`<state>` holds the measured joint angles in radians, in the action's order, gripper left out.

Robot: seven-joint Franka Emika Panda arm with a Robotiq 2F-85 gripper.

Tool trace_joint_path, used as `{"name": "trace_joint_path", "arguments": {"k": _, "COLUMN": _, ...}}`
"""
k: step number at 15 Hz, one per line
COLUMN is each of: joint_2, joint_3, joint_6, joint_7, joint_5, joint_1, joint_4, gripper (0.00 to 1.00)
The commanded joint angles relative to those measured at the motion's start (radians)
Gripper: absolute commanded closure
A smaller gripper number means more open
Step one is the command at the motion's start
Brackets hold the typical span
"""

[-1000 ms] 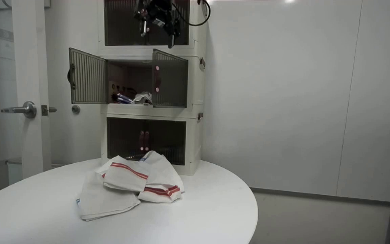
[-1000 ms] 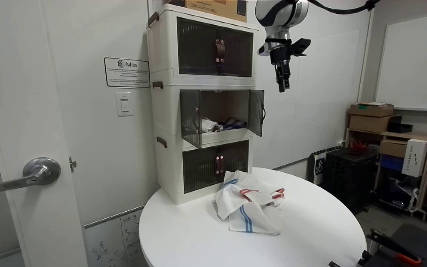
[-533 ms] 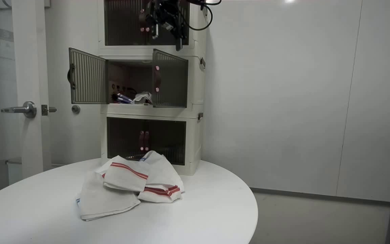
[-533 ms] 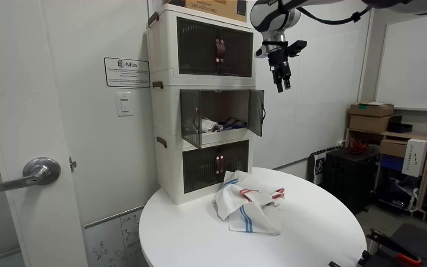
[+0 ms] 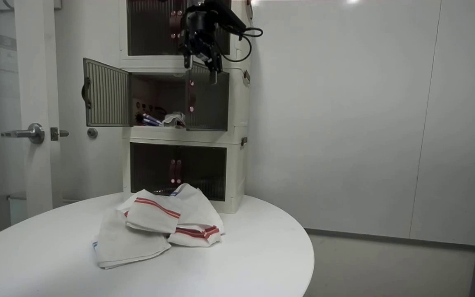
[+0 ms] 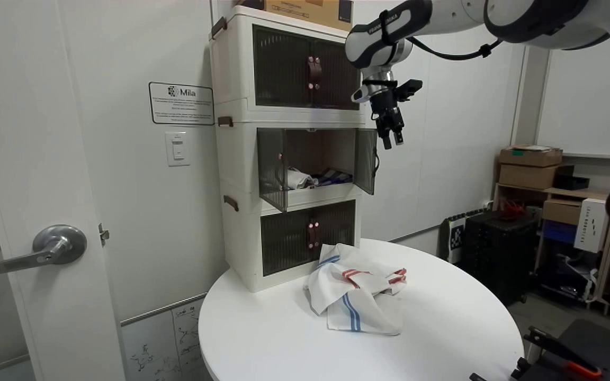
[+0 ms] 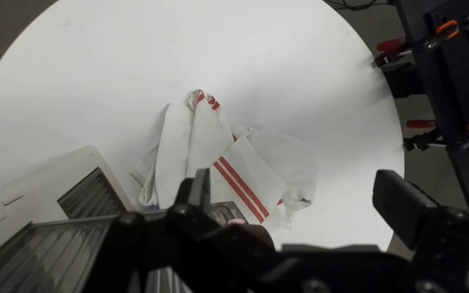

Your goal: Close the door the middle compartment

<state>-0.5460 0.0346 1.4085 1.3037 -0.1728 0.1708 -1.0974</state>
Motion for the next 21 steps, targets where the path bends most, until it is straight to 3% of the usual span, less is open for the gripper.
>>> {"name": "trace_joint_path", "arguments": {"k": 1, "joint_2": -0.049, "joint_3": -0.015, "joint_6": -0.007, "joint_7": 0.035, "joint_5": -0.006, "joint_1": -0.012, "joint_4": 0.051, "gripper": 0.0}}
{"name": "trace_joint_path", "arguments": {"k": 8, "joint_2": -0.04, "joint_3": -0.035, "joint_6": 0.124, "joint_7": 0.001, "joint_5": -0.003, "joint_1": -0.056, "joint_4": 0.015, "gripper": 0.0}}
{"name": "trace_joint_path", "arguments": {"k": 13, "joint_2": -0.037, "joint_3": -0.031, "joint_6": 0.269, "joint_7": -0.267, "joint_5": 0.102, "joint_1": -0.073, "joint_4": -0.002, "gripper": 0.0}}
{"name": "trace_joint_path", "arguments": {"k": 21, "joint_2": -0.06, "joint_3": -0.024, "joint_6": 0.353, "joint_7": -0.687, "joint_5": 0.192, "joint_1": -0.08, "joint_4": -0.023, "gripper": 0.0}}
